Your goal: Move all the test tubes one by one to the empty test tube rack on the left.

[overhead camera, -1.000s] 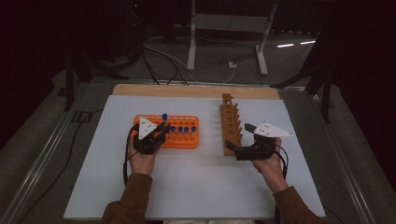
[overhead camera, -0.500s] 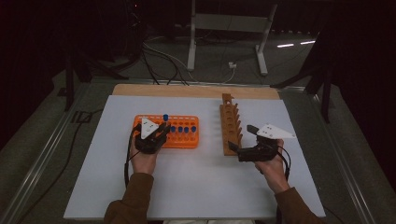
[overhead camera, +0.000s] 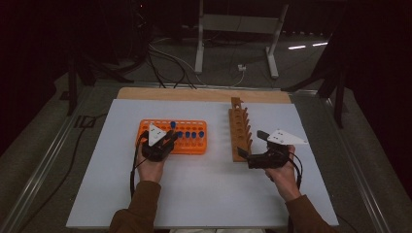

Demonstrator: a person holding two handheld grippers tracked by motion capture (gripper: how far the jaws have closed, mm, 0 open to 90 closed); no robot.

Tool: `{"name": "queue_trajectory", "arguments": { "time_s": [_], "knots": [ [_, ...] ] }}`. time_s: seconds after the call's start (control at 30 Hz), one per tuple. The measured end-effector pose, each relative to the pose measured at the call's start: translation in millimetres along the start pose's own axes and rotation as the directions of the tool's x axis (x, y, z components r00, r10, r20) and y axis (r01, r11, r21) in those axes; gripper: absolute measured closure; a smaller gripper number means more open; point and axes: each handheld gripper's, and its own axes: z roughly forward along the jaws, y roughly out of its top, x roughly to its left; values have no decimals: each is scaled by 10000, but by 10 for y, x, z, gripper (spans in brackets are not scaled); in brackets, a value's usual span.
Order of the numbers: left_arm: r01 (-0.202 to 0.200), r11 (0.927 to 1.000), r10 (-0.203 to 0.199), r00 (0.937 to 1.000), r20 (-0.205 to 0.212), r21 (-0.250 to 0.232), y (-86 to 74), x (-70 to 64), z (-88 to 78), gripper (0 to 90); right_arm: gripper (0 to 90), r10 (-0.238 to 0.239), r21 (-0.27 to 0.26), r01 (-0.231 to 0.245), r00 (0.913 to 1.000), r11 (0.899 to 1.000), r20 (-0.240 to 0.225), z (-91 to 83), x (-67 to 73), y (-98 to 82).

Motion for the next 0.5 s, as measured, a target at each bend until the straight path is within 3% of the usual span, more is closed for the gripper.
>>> {"name": "queue_trajectory", "arguments": {
  "time_s": [0.5],
  "knots": [
    [-120, 9986, 118, 9999, 37, 509, -132, -10, 26, 779, 3, -38, 77, 38, 10000, 10000, -11, 17, 11, -20]
  ]
}}
